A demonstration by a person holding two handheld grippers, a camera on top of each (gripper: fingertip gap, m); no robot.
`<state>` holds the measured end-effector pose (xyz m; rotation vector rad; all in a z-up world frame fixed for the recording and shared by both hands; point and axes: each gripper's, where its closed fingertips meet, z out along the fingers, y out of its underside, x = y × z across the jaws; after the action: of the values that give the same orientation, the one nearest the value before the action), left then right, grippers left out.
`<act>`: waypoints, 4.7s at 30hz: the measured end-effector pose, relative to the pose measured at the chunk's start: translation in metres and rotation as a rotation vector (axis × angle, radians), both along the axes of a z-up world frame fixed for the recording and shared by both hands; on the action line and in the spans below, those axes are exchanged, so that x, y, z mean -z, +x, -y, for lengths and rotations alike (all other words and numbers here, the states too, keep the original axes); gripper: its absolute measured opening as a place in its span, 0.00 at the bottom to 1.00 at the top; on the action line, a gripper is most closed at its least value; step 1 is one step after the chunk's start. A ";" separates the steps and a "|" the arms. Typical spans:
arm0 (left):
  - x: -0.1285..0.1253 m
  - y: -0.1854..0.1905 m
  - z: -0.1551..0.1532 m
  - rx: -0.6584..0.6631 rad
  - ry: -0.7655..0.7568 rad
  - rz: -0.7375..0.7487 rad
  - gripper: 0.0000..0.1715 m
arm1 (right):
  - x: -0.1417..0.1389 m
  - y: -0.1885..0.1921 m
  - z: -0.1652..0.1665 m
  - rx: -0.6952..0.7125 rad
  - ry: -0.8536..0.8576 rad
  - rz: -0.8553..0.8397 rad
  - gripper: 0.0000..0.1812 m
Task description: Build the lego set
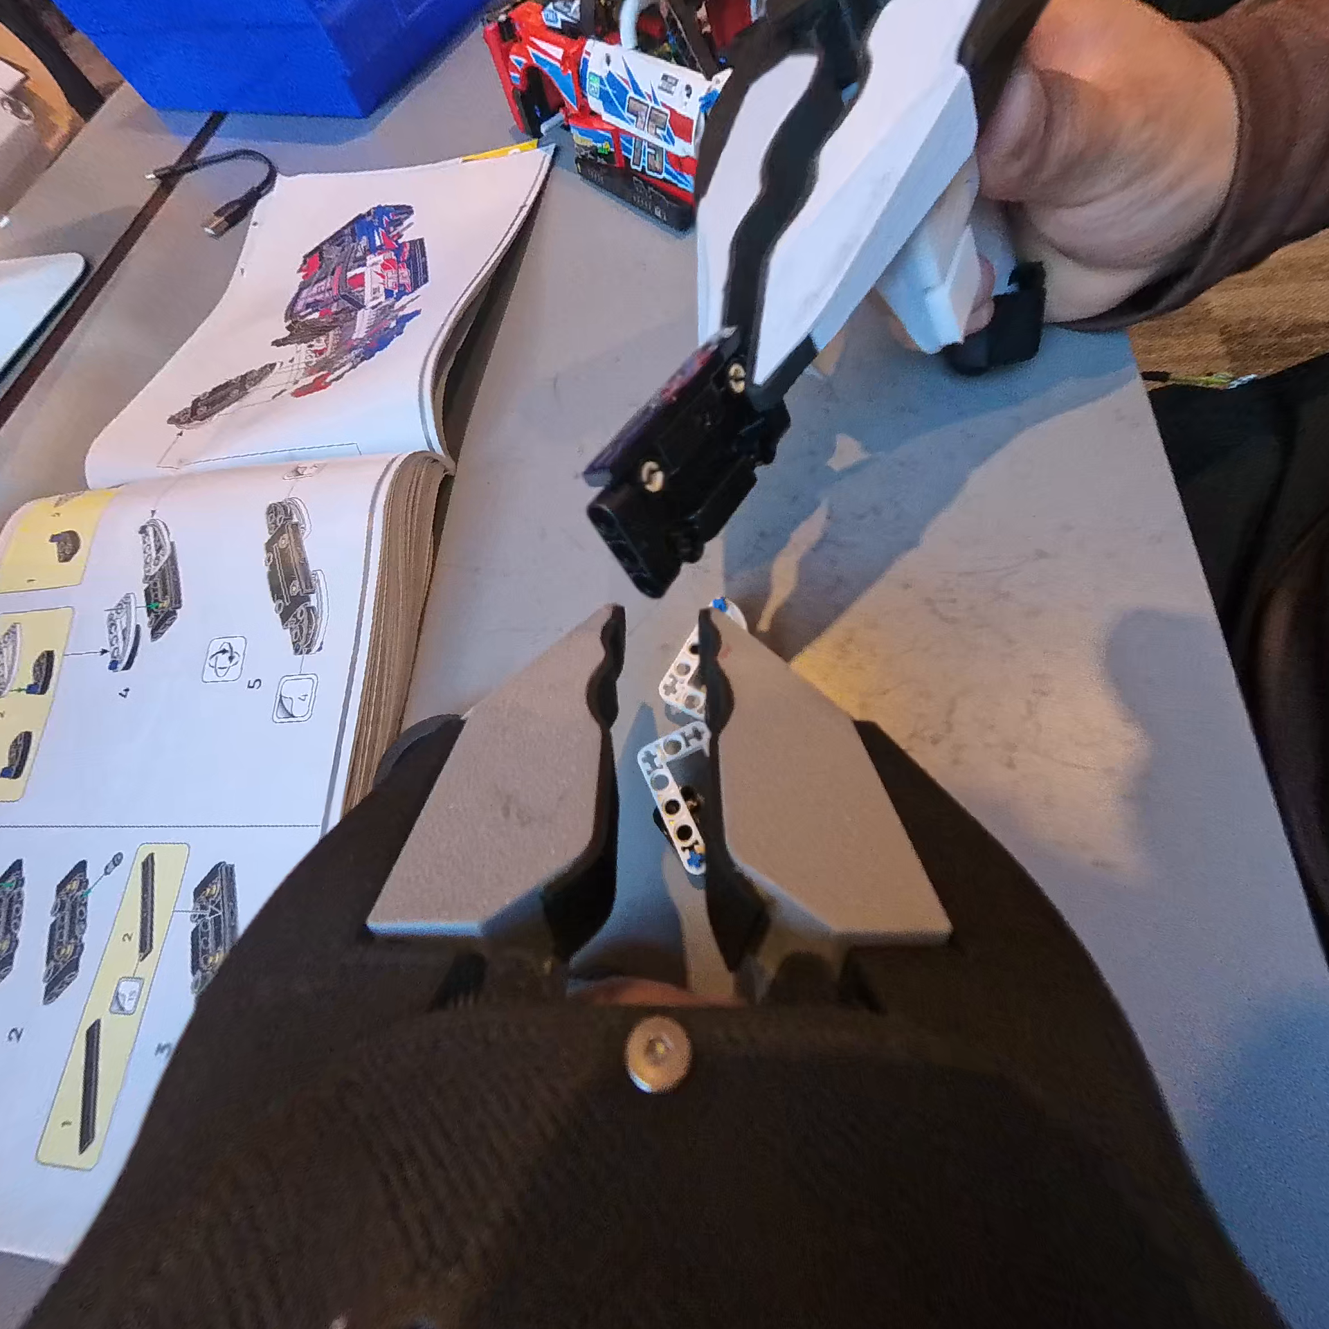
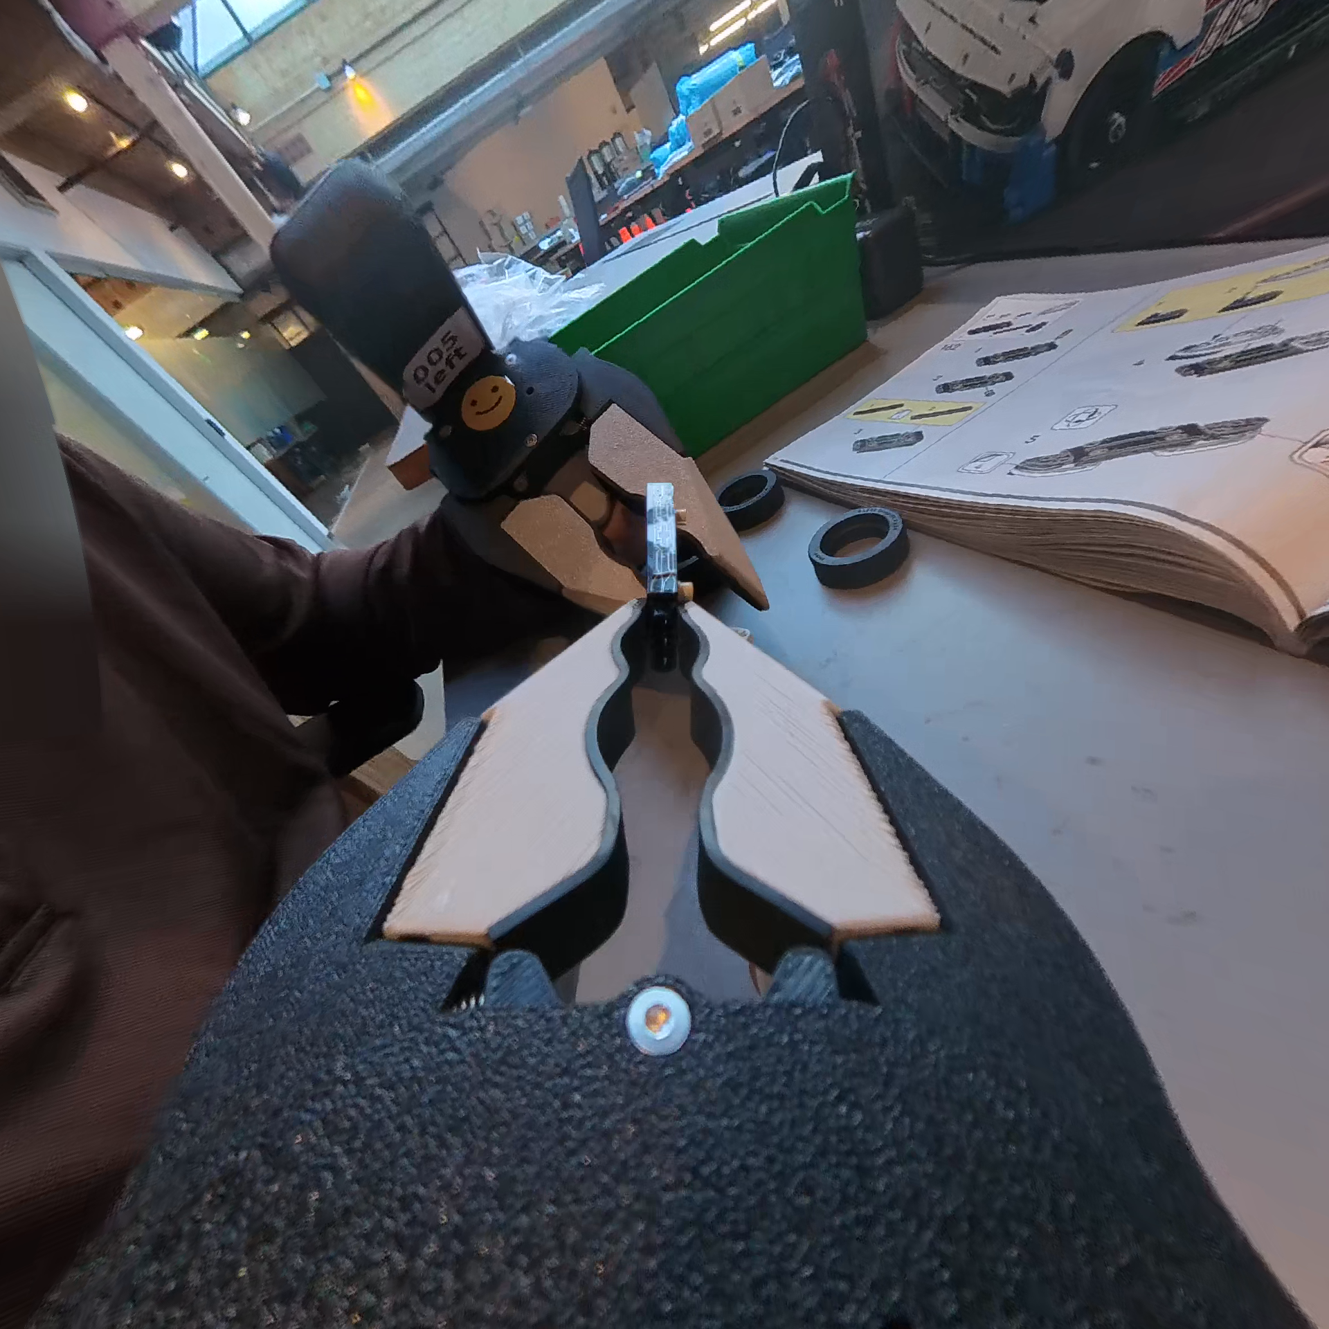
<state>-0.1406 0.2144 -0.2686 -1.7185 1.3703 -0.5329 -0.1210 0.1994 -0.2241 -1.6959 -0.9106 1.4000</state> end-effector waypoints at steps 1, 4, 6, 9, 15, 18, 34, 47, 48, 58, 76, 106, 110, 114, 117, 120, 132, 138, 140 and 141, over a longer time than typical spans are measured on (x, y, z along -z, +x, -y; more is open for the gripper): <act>-0.002 0.000 0.000 0.003 -0.010 0.014 0.10 | 0.001 0.000 0.000 0.005 0.021 0.015 0.04; -0.009 0.001 0.002 0.019 -0.026 0.066 0.08 | 0.005 -0.002 0.001 0.029 0.120 0.087 0.04; -0.014 0.002 0.004 0.033 -0.036 0.101 0.09 | 0.008 -0.003 0.001 0.043 0.191 0.137 0.04; -0.017 0.002 0.005 0.040 -0.058 0.122 0.09 | 0.010 -0.004 0.003 0.049 0.247 0.172 0.04; -0.017 0.001 0.002 0.042 0.110 0.055 0.06 | 0.016 -0.001 -0.003 0.103 0.426 0.280 0.05; -0.020 0.001 -0.001 0.039 0.325 -0.033 0.06 | 0.018 0.000 -0.006 0.117 0.455 0.307 0.05; -0.050 -0.007 -0.011 -0.055 0.976 -0.272 0.05 | 0.012 0.004 -0.012 0.164 0.477 0.286 0.08; -0.023 -0.003 -0.006 0.025 0.743 -0.249 0.03 | 0.012 0.006 -0.015 0.207 0.632 0.360 0.11; -0.018 -0.002 -0.003 0.042 0.664 -0.223 0.03 | 0.013 0.006 -0.014 0.203 0.657 0.374 0.11; -0.005 0.006 0.013 0.099 0.109 -0.004 0.03 | 0.022 0.003 -0.004 0.077 0.498 0.337 0.06; -0.011 0.004 0.001 0.042 0.226 -0.016 0.12 | 0.027 0.009 0.003 -0.061 -0.473 0.017 0.04; -0.003 0.004 0.001 0.041 0.226 -0.054 0.18 | 0.036 -0.002 0.014 -0.083 -0.463 0.050 0.04; -0.010 0.003 0.002 0.035 0.151 0.014 0.17 | 0.033 -0.002 0.013 -0.069 -0.358 0.084 0.03; -0.011 0.002 -0.001 0.018 0.159 0.012 0.14 | 0.032 -0.002 0.013 -0.069 -0.348 0.082 0.04; -0.009 0.003 -0.001 0.020 0.180 -0.005 0.13 | 0.030 -0.002 0.012 -0.073 -0.394 0.042 0.04; -0.011 0.003 -0.001 0.021 0.189 -0.001 0.11 | 0.030 -0.002 0.012 -0.079 -0.416 0.028 0.04; -0.012 0.001 -0.004 0.004 0.170 0.016 0.13 | 0.030 -0.002 0.010 -0.076 -0.439 0.019 0.04; -0.014 0.002 -0.001 0.019 0.155 0.031 0.13 | 0.030 -0.002 0.010 -0.074 -0.440 0.018 0.03; -0.015 0.004 0.004 0.044 0.114 0.061 0.16 | 0.029 -0.002 0.010 -0.075 -0.426 0.019 0.03; -0.017 0.005 0.005 0.050 0.080 0.082 0.17 | 0.028 -0.002 0.010 -0.075 -0.409 0.018 0.03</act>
<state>-0.1359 0.2093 -0.2519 -1.5849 1.3614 -0.5629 -0.1227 0.1892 -0.2521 -1.9910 -0.7377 1.7123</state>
